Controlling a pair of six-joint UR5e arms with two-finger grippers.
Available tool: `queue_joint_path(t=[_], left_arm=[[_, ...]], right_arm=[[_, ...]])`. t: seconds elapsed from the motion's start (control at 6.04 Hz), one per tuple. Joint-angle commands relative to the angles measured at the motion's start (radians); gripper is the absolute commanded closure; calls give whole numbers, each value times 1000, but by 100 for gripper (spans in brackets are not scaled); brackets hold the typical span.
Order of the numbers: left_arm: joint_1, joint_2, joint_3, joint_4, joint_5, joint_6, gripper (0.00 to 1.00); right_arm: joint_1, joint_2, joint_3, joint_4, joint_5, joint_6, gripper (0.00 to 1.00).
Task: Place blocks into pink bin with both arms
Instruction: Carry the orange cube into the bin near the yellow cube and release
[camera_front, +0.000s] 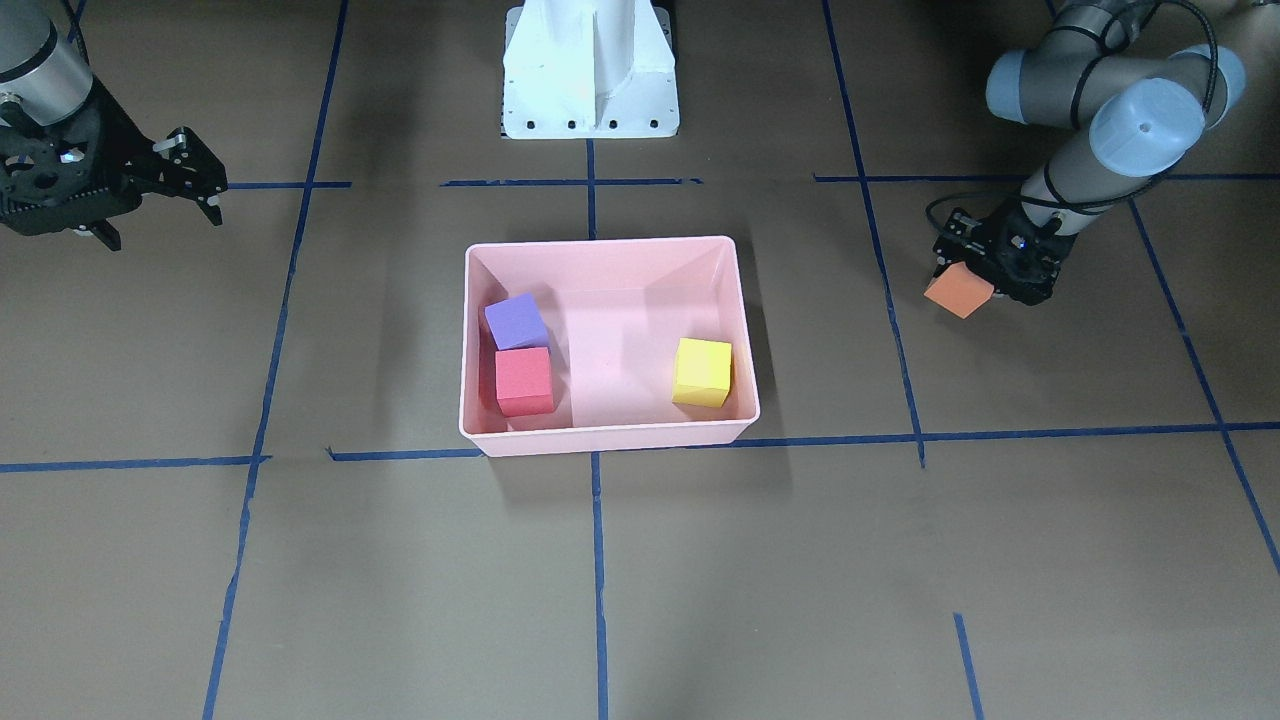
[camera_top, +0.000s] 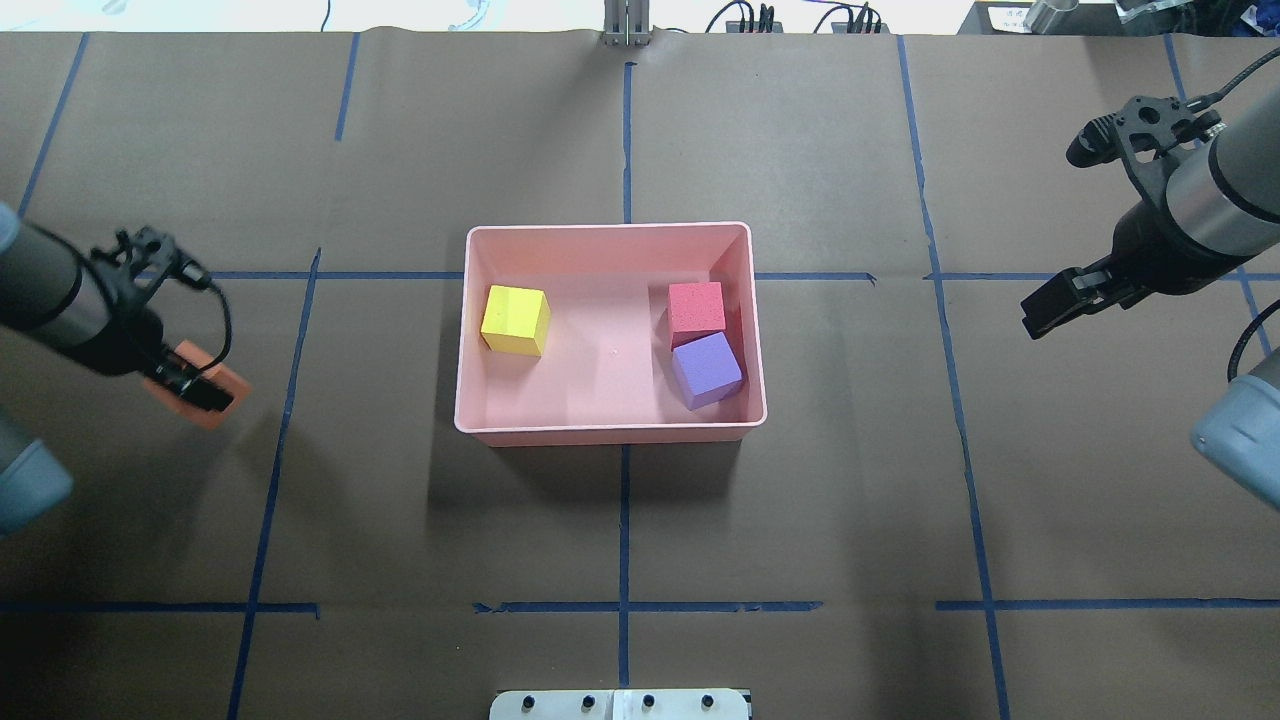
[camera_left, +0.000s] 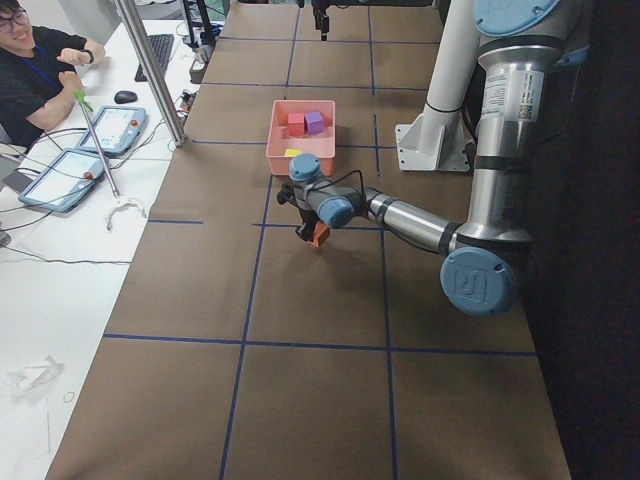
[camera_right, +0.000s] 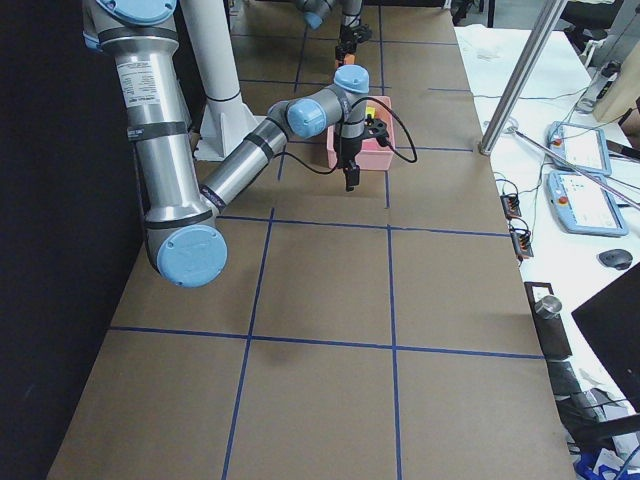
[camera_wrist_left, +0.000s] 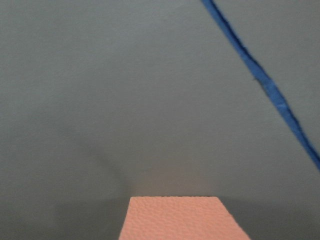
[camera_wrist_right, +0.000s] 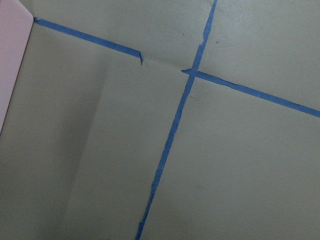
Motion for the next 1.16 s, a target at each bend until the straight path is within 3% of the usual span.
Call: queue_joint_path(t=[0.0, 0.33, 0.5, 0.66, 0.83, 0.99], left_arm=[[-21, -325, -80, 410, 72, -178, 43], [112, -481, -61, 419, 141, -520, 42], [195, -547, -16, 420, 216, -605, 39], [226, -567, -18, 420, 229, -655, 33], [234, -571, -18, 420, 226, -676, 9], [232, -563, -24, 431, 220, -677, 0]], right_arm=[[56, -30, -19, 0, 29, -105, 1], [200, -99, -74, 0, 112, -353, 1], [208, -99, -97, 0, 113, -363, 1], [210, -99, -97, 0, 115, -362, 1], [212, -101, -97, 0, 115, -364, 1], [218, -101, -97, 0, 118, -364, 1]])
